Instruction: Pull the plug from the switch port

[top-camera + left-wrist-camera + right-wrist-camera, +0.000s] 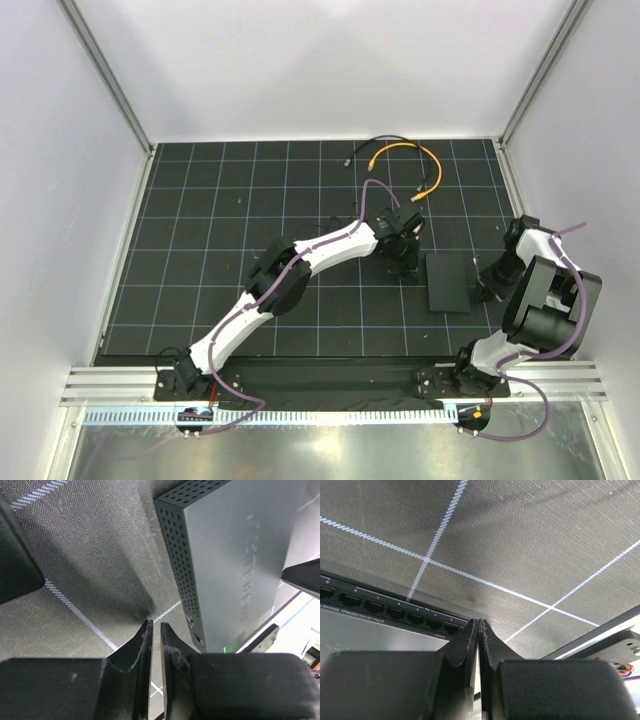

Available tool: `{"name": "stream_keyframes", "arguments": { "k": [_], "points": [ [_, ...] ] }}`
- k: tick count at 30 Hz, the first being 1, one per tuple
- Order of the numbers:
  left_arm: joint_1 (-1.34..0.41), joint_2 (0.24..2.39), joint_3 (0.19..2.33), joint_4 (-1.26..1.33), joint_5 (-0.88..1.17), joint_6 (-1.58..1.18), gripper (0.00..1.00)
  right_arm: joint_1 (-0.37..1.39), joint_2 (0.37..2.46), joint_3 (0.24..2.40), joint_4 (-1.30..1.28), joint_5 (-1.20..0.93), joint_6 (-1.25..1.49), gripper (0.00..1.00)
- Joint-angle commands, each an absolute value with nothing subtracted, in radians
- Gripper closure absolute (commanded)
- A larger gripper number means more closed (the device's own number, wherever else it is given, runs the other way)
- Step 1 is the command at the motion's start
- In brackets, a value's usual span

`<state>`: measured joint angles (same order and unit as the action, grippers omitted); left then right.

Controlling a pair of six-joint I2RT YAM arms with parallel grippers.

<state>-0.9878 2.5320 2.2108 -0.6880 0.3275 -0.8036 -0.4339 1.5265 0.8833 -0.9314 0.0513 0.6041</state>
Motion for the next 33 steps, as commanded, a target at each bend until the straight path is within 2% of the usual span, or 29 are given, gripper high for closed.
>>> {"name": "stream_keyframes", "arguments": {
  "k": [1, 18, 29, 33],
  "points": [
    [-0.996, 2.531, 2.258, -0.649, 0.321, -0.795, 0.85, -0.437, 1.531, 0.885, -0.910, 0.049, 0.591, 0.89],
    [-1.019, 2.594, 2.315, -0.540, 0.423, -0.811, 0.80, -0.391, 1.401, 0.735, -0.931, -0.083, 0.650, 0.94],
    [-1.042, 2.589, 2.315, -0.554, 0.462, -0.781, 0.79, -0.039, 1.393, 0.706, -0.818, -0.140, 0.890, 0.94],
    [-1.040, 2.585, 2.321, -0.575, 0.445, -0.758, 0.78, -0.025, 1.413, 0.732, -0.818, -0.126, 0.888, 0.95]
  ]
}}
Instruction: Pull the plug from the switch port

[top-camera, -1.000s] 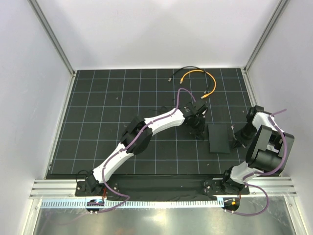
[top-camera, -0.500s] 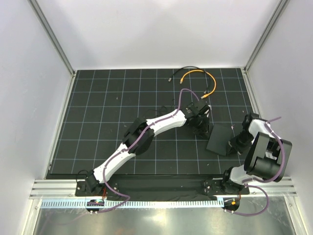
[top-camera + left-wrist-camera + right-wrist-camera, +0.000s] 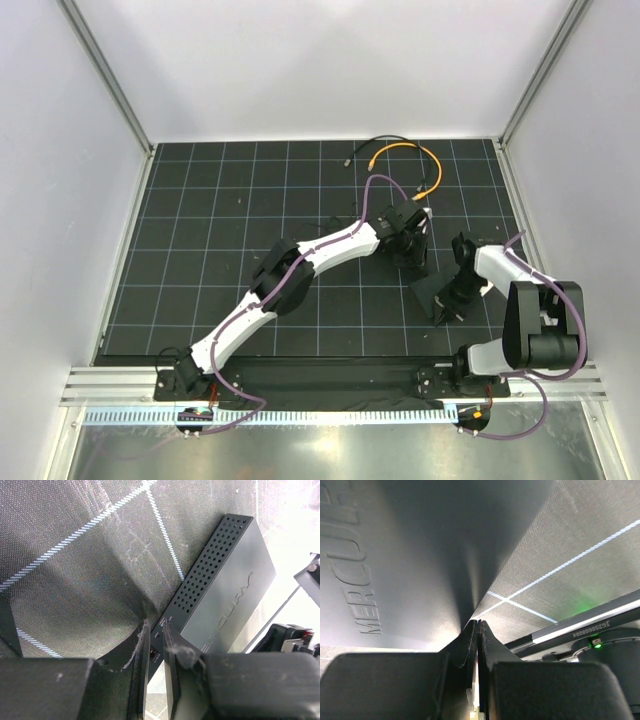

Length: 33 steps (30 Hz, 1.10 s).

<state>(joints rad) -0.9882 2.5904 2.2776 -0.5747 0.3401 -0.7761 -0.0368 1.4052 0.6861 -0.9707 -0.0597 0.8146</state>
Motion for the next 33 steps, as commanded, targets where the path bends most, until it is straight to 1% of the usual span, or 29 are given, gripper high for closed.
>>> {"name": "stream_keyframes", "arguments": {
  "k": [1, 5, 8, 10, 11, 12, 14, 15, 19, 24, 30, 33],
  "points": [
    [-1.040, 2.583, 2.321, -0.578, 0.443, -0.755, 0.78, -0.025, 1.414, 0.744, -0.825, -0.130, 0.881, 0.95],
    [-1.039, 2.563, 2.344, -0.641, 0.391, -0.715, 0.78, -0.025, 1.369, 0.772, -0.857, -0.115, 0.858, 0.95],
    [-1.039, 2.498, 2.339, -0.676, 0.275, -0.641, 0.75, -0.025, 1.344, 0.782, -0.877, -0.088, 0.806, 0.95],
    [-1.032, 2.462, 2.332, -0.695, 0.194, -0.595, 0.69, -0.025, 1.338, 0.785, -0.899, -0.080, 0.778, 0.95],
    [-1.028, 2.429, 2.330, -0.701, 0.172, -0.588, 0.65, -0.025, 1.335, 0.782, -0.903, -0.080, 0.769, 0.95],
    [-1.022, 2.415, 2.335, -0.709, 0.158, -0.580, 0.58, -0.025, 1.322, 0.776, -0.905, -0.069, 0.755, 0.95],
    [-0.999, 2.398, 2.353, -0.730, 0.143, -0.569, 0.55, -0.025, 1.298, 0.749, -0.891, -0.064, 0.747, 0.96],
    [-0.993, 2.384, 2.362, -0.741, 0.143, -0.572, 0.53, -0.025, 1.278, 0.738, -0.881, -0.060, 0.747, 0.98],
    [-0.973, 2.332, 2.362, -0.761, 0.152, -0.574, 0.53, -0.025, 1.256, 0.693, -0.838, -0.066, 0.764, 0.99],
    [-0.973, 2.246, 2.267, -0.750, 0.166, -0.578, 0.53, -0.011, 1.270, 0.680, -0.761, -0.069, 0.793, 0.99],
    [-0.971, 2.157, 2.163, -0.773, 0.141, -0.566, 0.53, -0.006, 1.357, 0.718, -0.684, -0.075, 0.815, 0.99],
    [-0.971, 2.115, 2.106, -0.792, 0.126, -0.560, 0.53, -0.005, 1.362, 0.775, -0.751, -0.035, 0.792, 0.99]
  ]
}}
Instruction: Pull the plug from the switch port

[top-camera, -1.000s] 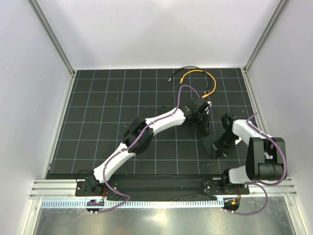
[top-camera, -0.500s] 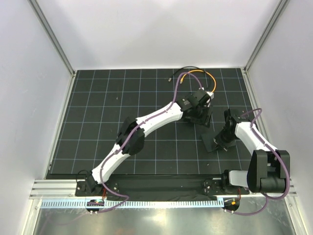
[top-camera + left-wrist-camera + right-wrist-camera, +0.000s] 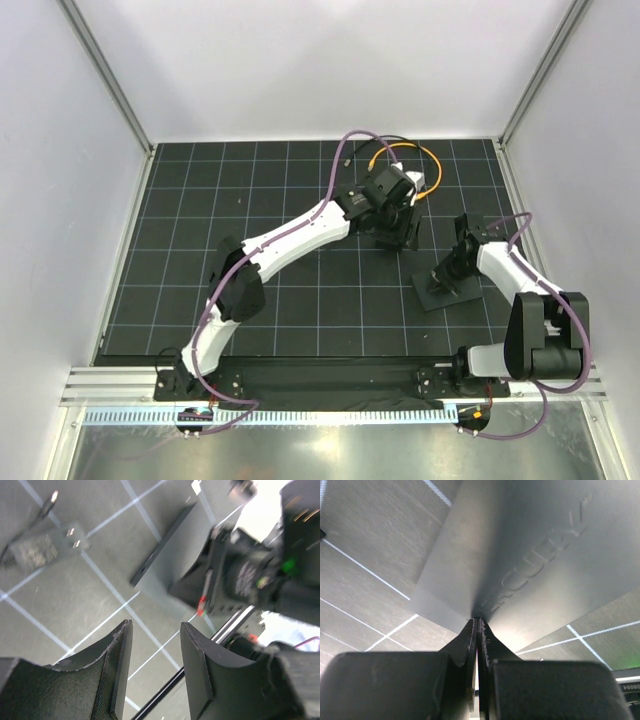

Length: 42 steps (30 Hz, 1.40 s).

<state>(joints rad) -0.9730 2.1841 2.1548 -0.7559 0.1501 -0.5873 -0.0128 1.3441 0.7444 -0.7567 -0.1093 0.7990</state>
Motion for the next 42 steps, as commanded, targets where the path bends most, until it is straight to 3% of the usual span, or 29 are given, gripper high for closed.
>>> {"name": "stream_keyframes", "arguments": {
  "k": [1, 5, 12, 22, 32, 42],
  "points": [
    [-0.971, 2.102, 2.086, -0.792, 0.115, -0.563, 0.53, -0.005, 1.347, 0.788, -0.788, -0.026, 0.782, 0.99],
    [-0.968, 2.043, 2.011, -0.788, 0.112, -0.560, 0.53, -0.005, 1.257, 0.778, -0.894, 0.061, 0.772, 0.99],
    [-0.951, 1.931, 1.852, -0.761, 0.140, -0.543, 0.50, -0.005, 1.117, 0.674, -0.925, 0.014, 0.821, 0.99],
    [-0.894, 1.815, 1.643, -0.739, 0.150, -0.555, 0.49, 0.000, 1.134, 0.597, -0.809, -0.034, 0.775, 0.99],
    [-0.890, 1.664, 1.493, -0.765, 0.112, -0.597, 0.49, 0.037, 1.315, 0.650, -0.611, -0.118, 0.876, 0.99],
    [-0.891, 1.447, 1.254, -0.704, 0.061, -0.716, 0.48, 0.077, 1.197, 0.699, -0.771, -0.097, 0.821, 0.99]
  ]
}}
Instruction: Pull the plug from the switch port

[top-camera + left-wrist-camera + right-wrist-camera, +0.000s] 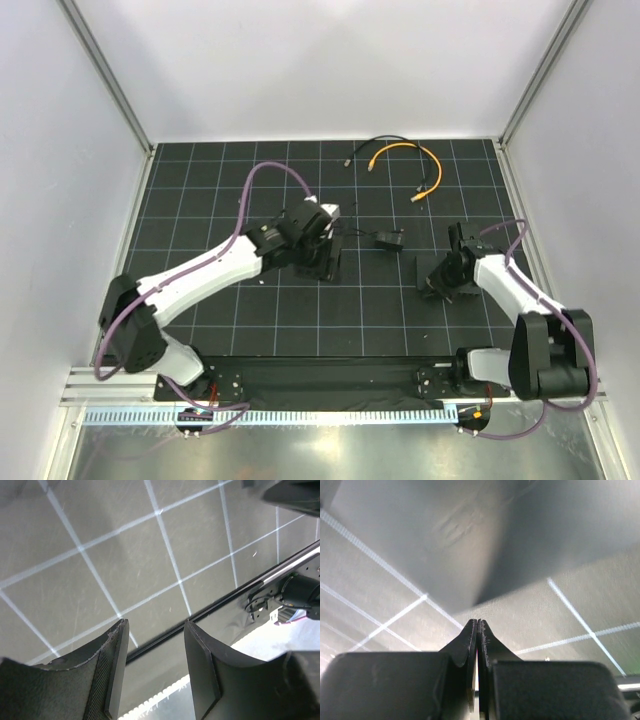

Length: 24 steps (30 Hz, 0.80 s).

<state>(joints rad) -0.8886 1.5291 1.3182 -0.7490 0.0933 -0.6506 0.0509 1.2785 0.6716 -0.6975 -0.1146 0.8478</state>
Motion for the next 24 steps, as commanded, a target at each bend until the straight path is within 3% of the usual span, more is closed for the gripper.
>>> {"name": "stream_keyframes", "arguments": {
  "k": [1, 6, 12, 18, 19, 22, 24],
  "points": [
    [-0.891, 1.398, 1.215, -0.686, 0.061, -0.735, 0.48, 0.083, 1.175, 0.706, -0.788, -0.074, 0.783, 0.99],
    [-0.891, 1.264, 0.915, -0.479, 0.107, -0.882, 0.46, 0.146, 1.172, 0.791, -0.854, -0.057, 0.625, 0.94],
    [-0.891, 1.039, 0.640, -0.218, 0.068, -1.026, 0.45, 0.251, 1.175, 0.838, -0.717, -0.020, 0.552, 0.76],
    [-0.841, 0.749, 0.351, -0.048, 0.060, -1.104, 0.35, 0.276, 1.233, 0.796, -0.649, 0.194, 0.561, 0.45],
    [-0.830, 0.721, 0.338, -0.051, 0.073, -1.104, 0.34, 0.276, 1.235, 0.790, -0.649, 0.207, 0.560, 0.35],
    [-0.805, 0.614, 0.276, -0.063, 0.077, -1.123, 0.33, 0.276, 1.238, 0.755, -0.617, 0.105, 0.529, 0.21],
    [-0.795, 0.548, 0.212, -0.052, 0.077, -1.166, 0.33, 0.276, 1.218, 0.701, -0.544, 0.001, 0.509, 0.19]
  ]
}}
